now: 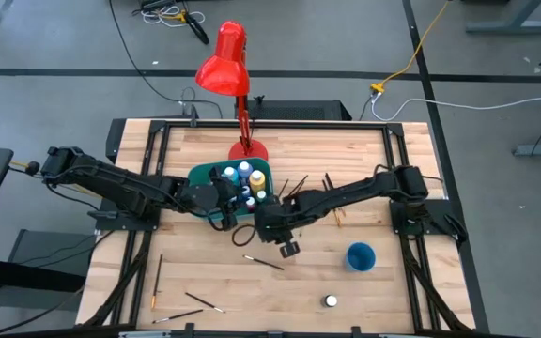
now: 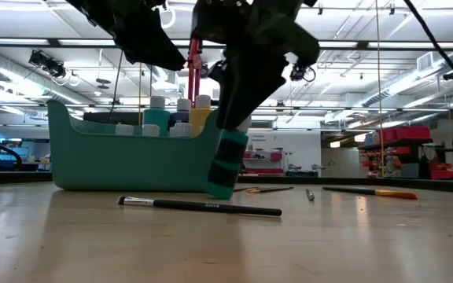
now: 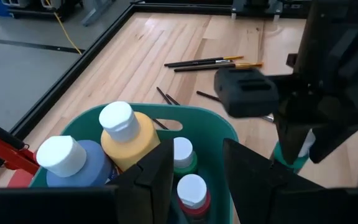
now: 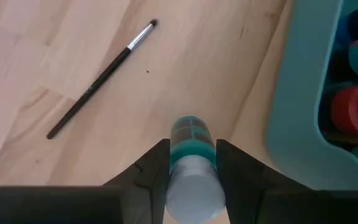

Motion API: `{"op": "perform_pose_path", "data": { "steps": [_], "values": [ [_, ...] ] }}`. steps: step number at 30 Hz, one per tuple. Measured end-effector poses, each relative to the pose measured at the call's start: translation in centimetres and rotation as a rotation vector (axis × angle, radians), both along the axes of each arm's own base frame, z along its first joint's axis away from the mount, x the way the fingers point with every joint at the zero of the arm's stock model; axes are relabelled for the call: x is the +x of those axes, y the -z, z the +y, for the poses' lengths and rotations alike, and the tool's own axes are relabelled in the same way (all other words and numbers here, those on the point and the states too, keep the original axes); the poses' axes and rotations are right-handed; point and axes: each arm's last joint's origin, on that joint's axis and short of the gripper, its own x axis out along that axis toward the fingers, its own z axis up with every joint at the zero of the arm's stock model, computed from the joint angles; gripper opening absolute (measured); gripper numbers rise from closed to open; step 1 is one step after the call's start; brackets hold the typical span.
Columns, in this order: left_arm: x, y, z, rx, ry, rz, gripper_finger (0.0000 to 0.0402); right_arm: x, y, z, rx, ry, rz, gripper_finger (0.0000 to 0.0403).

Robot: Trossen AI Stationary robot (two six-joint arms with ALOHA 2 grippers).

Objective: Pick & Place Paint Supplies
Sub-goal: Put the small light blue paint bottle into the green bin

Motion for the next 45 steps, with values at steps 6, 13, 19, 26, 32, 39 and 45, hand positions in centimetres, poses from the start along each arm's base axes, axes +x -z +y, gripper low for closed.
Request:
{"op": "perform_pose_path", "data": {
  "steps": [6,13,19,26,32,39,45],
  "values": [
    [0.0,0.0,0.0,0.001,0.000,0.004,0.0144,0.8,0.2,-1.1,0.022,0.005,-0.009,0.0122],
    [0.0,0.1,0.0,0.001,0.000,0.007,0.0142,0.9,0.3,-1.2,0.020,-0.007,-0.009,0.0150],
    [0.0,0.1,0.0,-0.013,0.008,0.006,0.0142,1.3,0.3,-1.2,0.023,-0.006,-0.046,0.0176],
    [0.0,0.1,-0.1,-0.024,0.020,0.006,0.0142,1.5,0.1,-0.9,0.005,-0.023,-0.077,0.0206],
    [0.0,0.1,-0.1,-0.045,0.008,-0.002,0.0142,1.2,-0.2,0.0,-0.107,-0.004,-0.098,0.0224],
    [0.0,0.1,-0.1,-0.084,-0.015,-0.018,0.0142,-0.1,-2.7,1.1,-0.112,-0.022,-0.127,0.0222],
    [0.0,0.0,-0.1,-0.163,-0.059,-0.058,0.0142,-2.9,-6.5,1.3,-0.083,0.054,-0.121,0.0220]
  ]
}}
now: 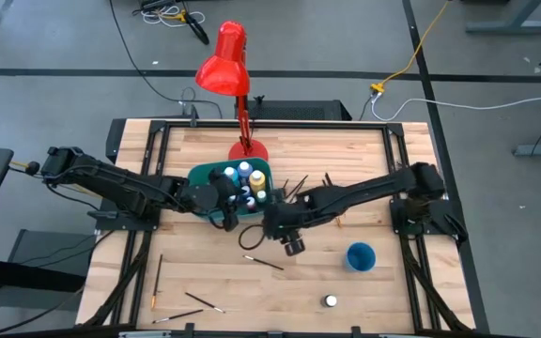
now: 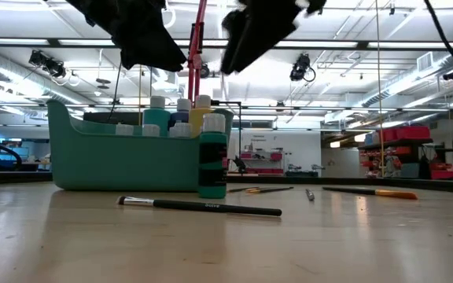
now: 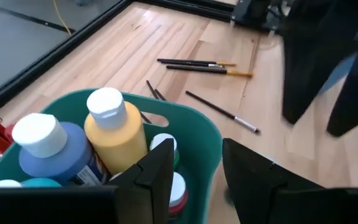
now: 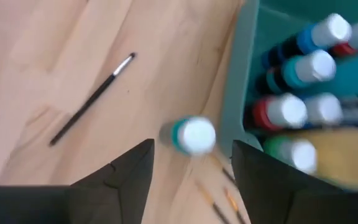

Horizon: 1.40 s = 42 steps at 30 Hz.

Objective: Pick & Place Paint Supplies
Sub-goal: Put the small light blue paint bottle into the green bin

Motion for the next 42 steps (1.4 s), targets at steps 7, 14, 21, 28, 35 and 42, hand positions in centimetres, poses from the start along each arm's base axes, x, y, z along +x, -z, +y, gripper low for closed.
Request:
{"op": "perform_pose_path", "data": {
  "steps": [7,14,21,28,35,42],
  "values": [
    [0.5,-0.6,-0.3,-0.050,0.054,-0.077,0.0138,-4.6,-4.0,0.1,0.037,0.070,0.068,0.0220],
    [1.0,-2.0,-1.0,-0.034,0.163,-0.210,0.0137,-8.4,-7.0,0.2,0.076,0.126,0.083,0.0220],
    [1.2,-2.4,-1.2,-0.065,0.202,-0.255,0.0155,-11.4,-7.3,0.5,0.086,0.074,0.039,0.0220],
    [1.2,-2.4,-1.0,-0.006,0.170,-0.254,0.0188,-14.6,-2.7,-0.4,0.155,0.145,-0.007,0.0220],
    [1.6,-2.0,-1.2,-0.071,0.182,-0.259,0.0196,-15.5,1.1,-0.7,0.224,0.165,-0.111,0.0220],
    [3.9,-0.8,-3.1,-0.123,0.287,-0.351,0.0196,-15.1,2.1,-0.6,0.234,0.135,-0.176,0.0220]
  ]
}}
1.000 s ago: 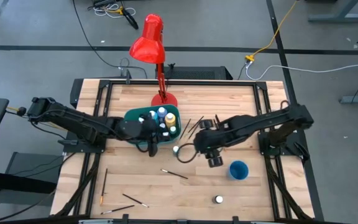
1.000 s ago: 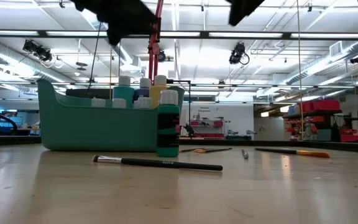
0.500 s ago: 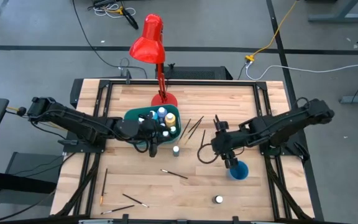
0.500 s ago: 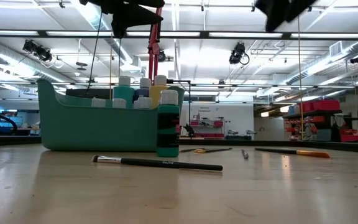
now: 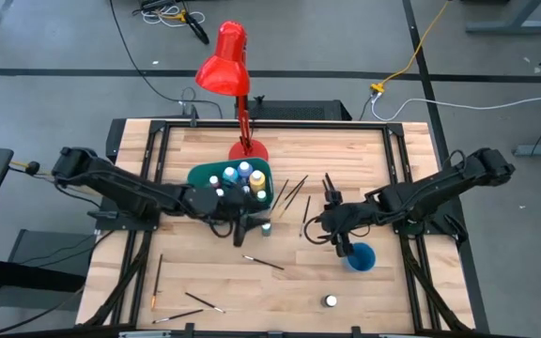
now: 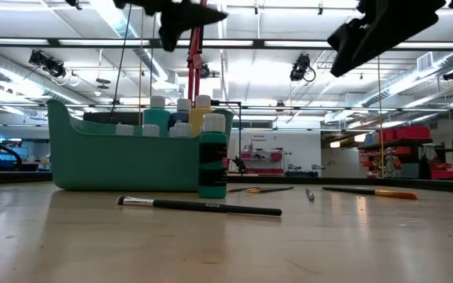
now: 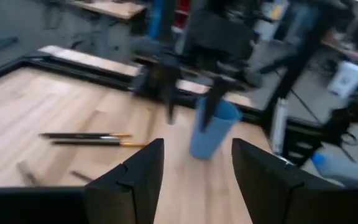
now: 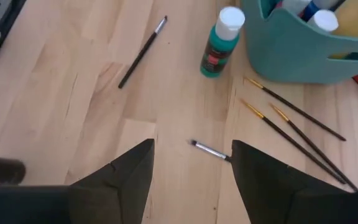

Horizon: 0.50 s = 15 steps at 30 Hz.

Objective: Pick & Place Paint Supplies
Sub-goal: Put the small light blue paint bottle into the green bin

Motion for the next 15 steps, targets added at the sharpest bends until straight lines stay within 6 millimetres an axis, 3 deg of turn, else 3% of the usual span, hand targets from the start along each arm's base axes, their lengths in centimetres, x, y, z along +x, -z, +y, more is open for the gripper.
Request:
{"op": "perform_pose_path", "data": {
  "steps": [11,15],
  "values": [
    [4.0,2.9,-5.1,0.206,0.003,0.080,0.0196,0.6,-0.5,0.2,0.030,0.003,-0.079,0.0220],
    [5.1,4.2,-5.7,0.262,0.003,0.126,0.0196,0.7,-0.7,0.2,0.040,0.006,-0.093,0.0220]
  ]
}}
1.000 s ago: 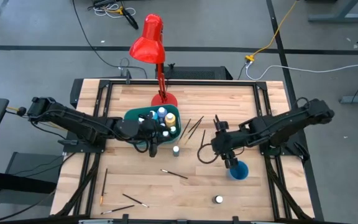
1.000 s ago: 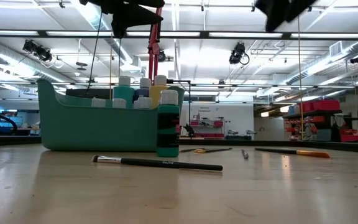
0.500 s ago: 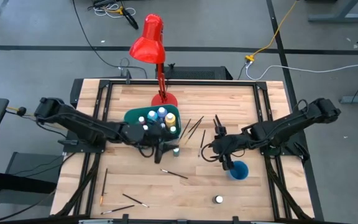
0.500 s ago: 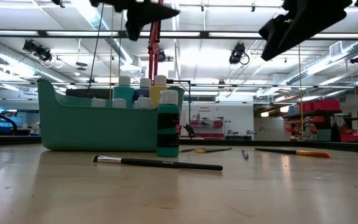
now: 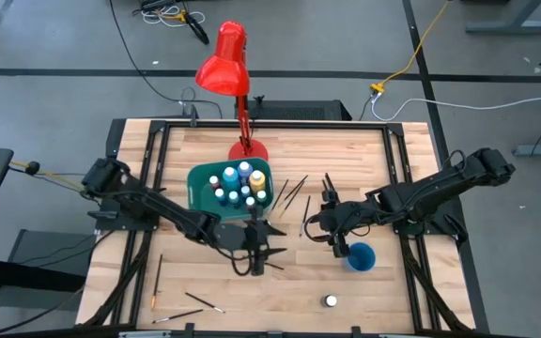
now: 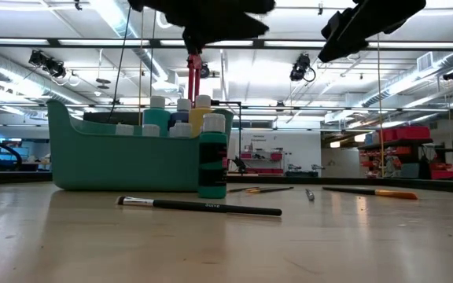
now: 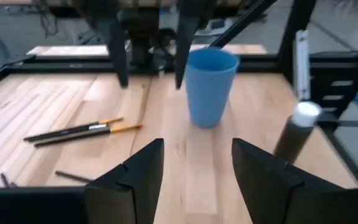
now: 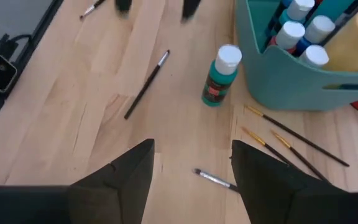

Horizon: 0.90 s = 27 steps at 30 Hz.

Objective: Pick & Place Paint Supplies
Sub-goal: Put the small light blue paint bottle into the green bin

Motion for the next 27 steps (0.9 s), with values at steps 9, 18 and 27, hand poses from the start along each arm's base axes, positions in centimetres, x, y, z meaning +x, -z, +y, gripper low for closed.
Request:
{"op": "perform_pose_path", "data": {
  "steps": [9,18,27],
  "values": [
    [-0.8,1.9,1.0,-0.037,-0.251,0.149,0.0228,0.1,-0.1,0.0,0.005,-0.001,-0.009,0.0220],
    [-1.4,2.9,1.4,-0.071,-0.311,0.246,0.0249,0.1,-0.2,0.1,0.006,-0.003,-0.022,0.0220],
    [-1.7,3.4,1.8,-0.083,-0.368,0.289,0.0249,0.2,-0.2,0.1,0.004,-0.004,-0.022,0.0220]
  ]
}}
